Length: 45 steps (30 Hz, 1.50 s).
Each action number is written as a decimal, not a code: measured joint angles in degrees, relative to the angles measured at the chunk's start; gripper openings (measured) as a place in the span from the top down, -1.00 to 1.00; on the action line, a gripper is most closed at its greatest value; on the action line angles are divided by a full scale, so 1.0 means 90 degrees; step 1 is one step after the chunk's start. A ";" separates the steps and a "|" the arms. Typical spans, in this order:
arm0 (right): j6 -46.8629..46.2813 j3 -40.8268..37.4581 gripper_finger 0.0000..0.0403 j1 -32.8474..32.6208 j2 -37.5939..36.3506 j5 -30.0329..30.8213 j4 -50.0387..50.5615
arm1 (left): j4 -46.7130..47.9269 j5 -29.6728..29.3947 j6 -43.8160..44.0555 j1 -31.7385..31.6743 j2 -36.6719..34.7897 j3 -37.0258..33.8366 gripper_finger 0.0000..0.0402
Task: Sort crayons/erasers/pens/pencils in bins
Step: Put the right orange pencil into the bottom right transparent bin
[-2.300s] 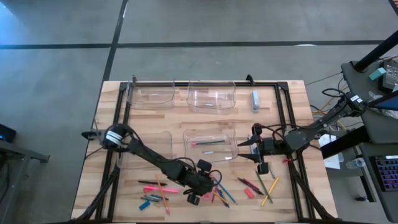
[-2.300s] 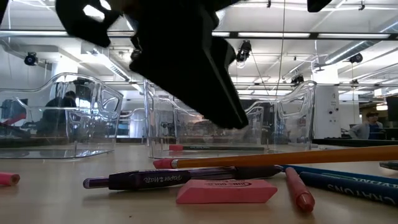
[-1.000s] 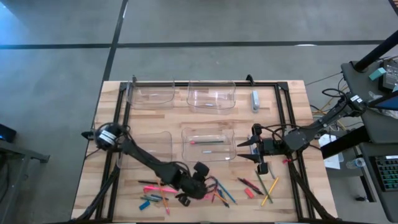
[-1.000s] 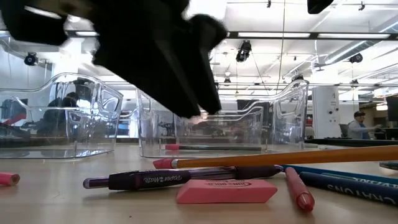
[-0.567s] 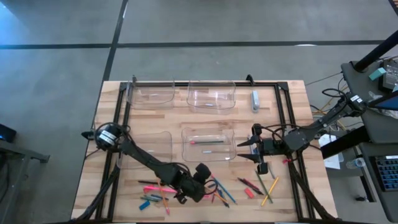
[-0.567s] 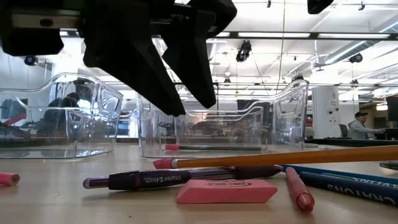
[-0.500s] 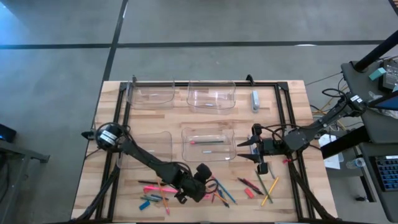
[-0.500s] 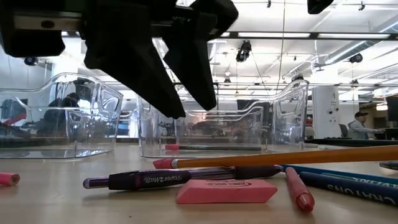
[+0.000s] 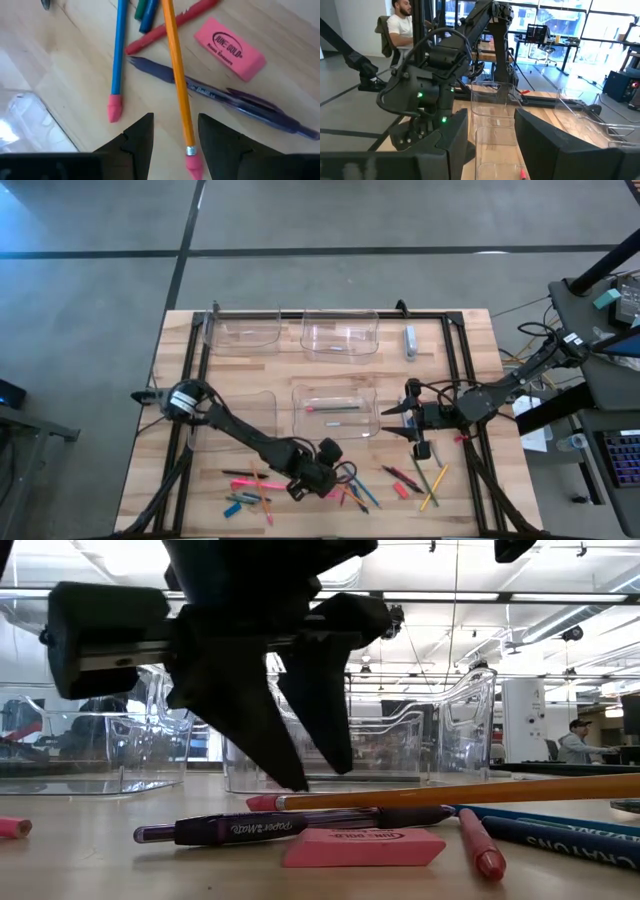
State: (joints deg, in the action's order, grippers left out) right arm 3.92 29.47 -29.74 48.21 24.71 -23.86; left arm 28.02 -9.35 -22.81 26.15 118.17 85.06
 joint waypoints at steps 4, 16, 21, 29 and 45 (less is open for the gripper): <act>0.0001 0.0000 0.24 0.0000 0.0000 0.0000 0.0002 | 0.0046 0.0000 -0.0005 -0.0068 0.0000 -0.0035 0.31; 0.0013 -0.0002 0.24 0.0000 0.0000 0.0001 0.0007 | 0.0078 0.0047 0.0166 -0.0073 -0.0006 -0.0361 0.32; 0.0014 -0.0002 0.24 0.0000 0.0000 0.0002 0.0007 | 0.0041 0.0216 0.0192 -0.0073 -0.0027 -0.0480 0.52; 0.0015 -0.0002 0.24 0.0000 0.0000 0.0005 0.0007 | 0.0118 0.0263 0.0367 -0.0065 -0.0018 -0.0416 0.94; -0.0022 -0.0005 0.24 0.0002 0.0000 0.0116 0.0094 | 0.0950 -0.1166 0.1450 -0.0097 -0.1633 0.0721 0.94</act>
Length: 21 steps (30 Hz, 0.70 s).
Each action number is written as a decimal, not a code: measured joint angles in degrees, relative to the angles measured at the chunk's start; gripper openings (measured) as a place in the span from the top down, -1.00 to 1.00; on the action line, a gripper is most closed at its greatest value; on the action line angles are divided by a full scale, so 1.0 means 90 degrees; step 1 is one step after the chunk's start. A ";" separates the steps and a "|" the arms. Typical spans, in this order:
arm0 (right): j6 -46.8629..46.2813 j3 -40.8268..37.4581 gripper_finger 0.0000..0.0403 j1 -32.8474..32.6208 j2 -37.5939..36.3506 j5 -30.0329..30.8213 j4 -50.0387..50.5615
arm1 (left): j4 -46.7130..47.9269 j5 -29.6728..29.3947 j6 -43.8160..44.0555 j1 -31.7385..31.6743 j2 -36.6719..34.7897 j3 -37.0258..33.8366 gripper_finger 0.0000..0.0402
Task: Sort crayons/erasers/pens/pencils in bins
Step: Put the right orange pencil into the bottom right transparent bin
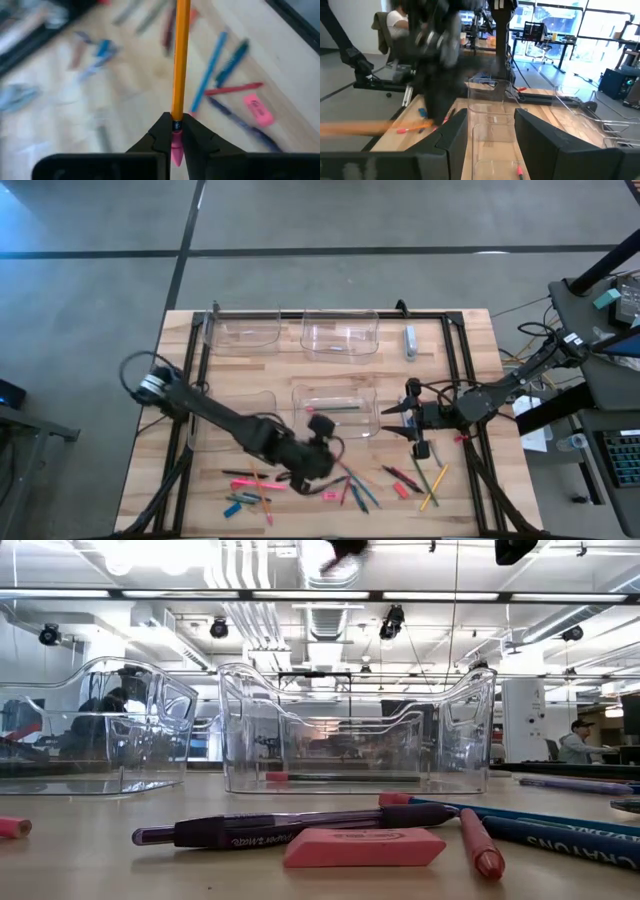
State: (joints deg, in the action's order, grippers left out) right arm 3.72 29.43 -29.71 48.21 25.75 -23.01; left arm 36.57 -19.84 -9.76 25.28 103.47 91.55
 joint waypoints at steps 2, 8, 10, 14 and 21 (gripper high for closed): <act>-0.0021 0.0000 0.24 0.0000 0.0000 0.0003 0.0001 | 0.0434 -0.0461 0.0202 -0.0161 -0.0264 -0.0098 0.94; -0.0028 0.0000 0.24 0.0000 0.0000 0.0003 -0.0009 | 0.0768 -0.0286 0.0773 -0.0996 -0.0467 -0.0707 0.94; -0.0031 0.0000 0.24 0.0000 0.0000 0.0003 -0.0006 | 0.0778 -0.0217 0.0866 -0.1123 -0.0458 -0.0868 0.94; -0.0188 0.0000 0.24 0.0000 0.0000 0.0003 0.0003 | 0.0838 -0.0108 0.0683 -0.1307 -0.0356 -0.1091 0.91; -0.0262 0.0000 0.24 0.0000 0.0000 -0.0004 0.0018 | 0.0707 -0.0034 0.0375 -0.1309 -0.0422 -0.1299 0.61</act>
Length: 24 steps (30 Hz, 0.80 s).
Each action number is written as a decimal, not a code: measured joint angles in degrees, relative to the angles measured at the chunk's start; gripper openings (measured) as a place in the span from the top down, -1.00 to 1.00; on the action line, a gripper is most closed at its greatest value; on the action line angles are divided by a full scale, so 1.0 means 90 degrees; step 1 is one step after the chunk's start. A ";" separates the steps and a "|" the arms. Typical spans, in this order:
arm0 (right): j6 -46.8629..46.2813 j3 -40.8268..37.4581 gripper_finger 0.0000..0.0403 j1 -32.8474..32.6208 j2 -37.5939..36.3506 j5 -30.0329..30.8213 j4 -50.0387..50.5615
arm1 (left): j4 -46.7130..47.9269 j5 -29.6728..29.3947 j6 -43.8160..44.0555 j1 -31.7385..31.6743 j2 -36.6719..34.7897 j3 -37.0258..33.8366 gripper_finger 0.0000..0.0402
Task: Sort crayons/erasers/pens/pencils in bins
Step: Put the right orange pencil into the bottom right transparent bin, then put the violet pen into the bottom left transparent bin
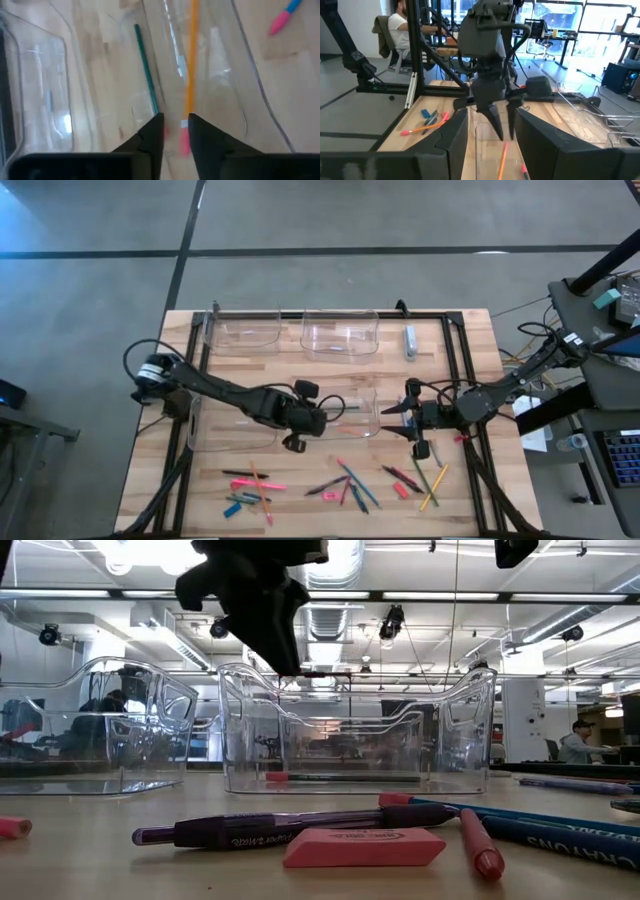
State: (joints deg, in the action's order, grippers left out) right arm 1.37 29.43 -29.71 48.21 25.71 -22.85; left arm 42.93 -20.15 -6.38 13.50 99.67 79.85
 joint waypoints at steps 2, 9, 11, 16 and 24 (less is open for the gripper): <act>0.0000 0.0000 0.24 0.0000 0.0000 0.0000 0.0000 | 0.0010 -0.0195 0.0002 -0.0005 -0.0040 0.0003 0.50; 0.0057 0.0014 0.24 0.0000 0.0000 -0.0002 -0.0019 | -0.0001 -0.0160 0.0077 0.0239 -0.0218 0.0439 0.19; 0.0125 0.0030 0.24 -0.0002 0.0000 -0.0010 -0.0021 | -0.0400 0.0067 0.0314 0.0513 -0.0236 0.0463 0.15; 0.0291 0.0032 0.24 -0.0002 0.0000 -0.0019 -0.0019 | -0.1468 0.0858 0.0506 0.1429 0.0135 0.0364 0.14; 0.0282 0.0032 0.24 -0.0002 0.0000 -0.0017 -0.0019 | -0.2006 0.0594 0.0717 0.2268 0.1318 0.0359 0.14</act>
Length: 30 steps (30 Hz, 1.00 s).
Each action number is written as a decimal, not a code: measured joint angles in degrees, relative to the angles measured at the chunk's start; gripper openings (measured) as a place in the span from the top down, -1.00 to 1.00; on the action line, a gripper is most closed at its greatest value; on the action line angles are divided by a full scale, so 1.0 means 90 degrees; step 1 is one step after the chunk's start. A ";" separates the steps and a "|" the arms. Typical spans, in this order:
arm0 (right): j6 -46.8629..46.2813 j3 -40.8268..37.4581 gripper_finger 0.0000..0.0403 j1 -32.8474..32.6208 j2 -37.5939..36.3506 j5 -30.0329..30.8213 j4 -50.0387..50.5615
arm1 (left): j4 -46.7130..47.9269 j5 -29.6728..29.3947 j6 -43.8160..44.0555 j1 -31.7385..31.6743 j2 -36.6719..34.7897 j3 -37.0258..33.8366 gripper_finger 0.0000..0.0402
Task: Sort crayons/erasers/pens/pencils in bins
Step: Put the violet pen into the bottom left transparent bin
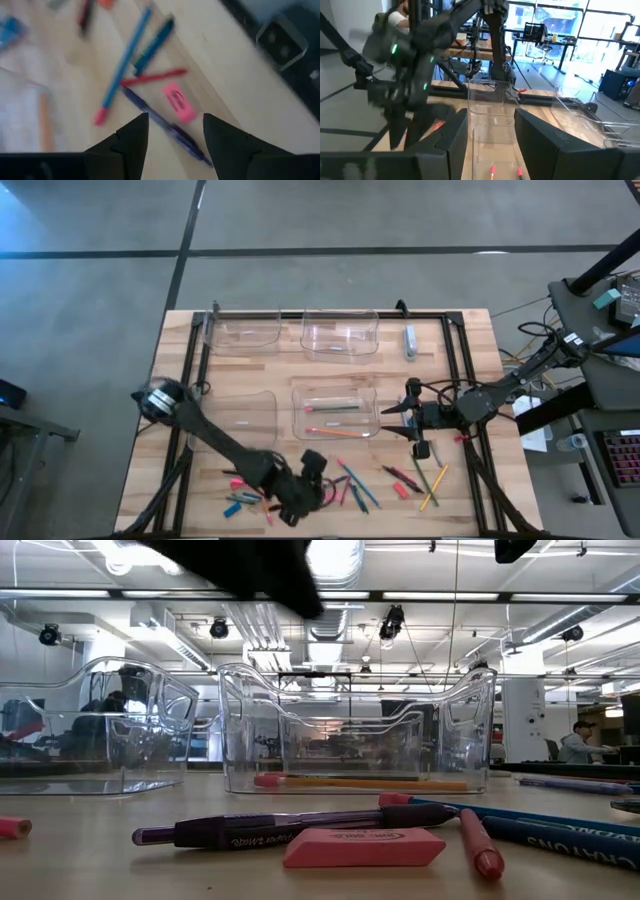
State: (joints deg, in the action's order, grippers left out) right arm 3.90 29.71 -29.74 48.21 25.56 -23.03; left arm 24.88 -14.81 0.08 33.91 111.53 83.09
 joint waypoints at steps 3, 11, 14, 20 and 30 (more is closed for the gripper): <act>-0.0032 0.0000 0.24 0.0000 0.0000 0.0000 -0.0005 | 0.0023 -0.0016 0.0335 -0.0013 0.0411 -0.0007 0.14; -0.0276 -0.0001 0.24 -0.0002 0.0000 0.0000 0.0002 | -0.0078 0.0025 0.0981 -0.0104 0.0989 0.0005 0.14; -0.0282 -0.0012 0.24 -0.0002 0.0000 0.0002 0.0007 | -0.0043 0.0044 0.1009 -0.0104 0.1034 -0.0020 0.14; -0.0288 -0.0024 0.24 -0.0002 0.0000 0.0002 0.0004 | 0.0013 0.0101 0.1315 -0.0150 0.0998 -0.0245 0.18; -0.0272 -0.0027 0.24 -0.0002 0.0000 0.0005 0.0004 | 0.0152 0.0080 0.1503 -0.0242 0.0931 -0.0333 0.88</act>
State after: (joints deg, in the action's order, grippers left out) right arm 1.45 29.47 -29.76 48.21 25.61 -22.99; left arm 26.24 -14.09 13.61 31.73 119.91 80.09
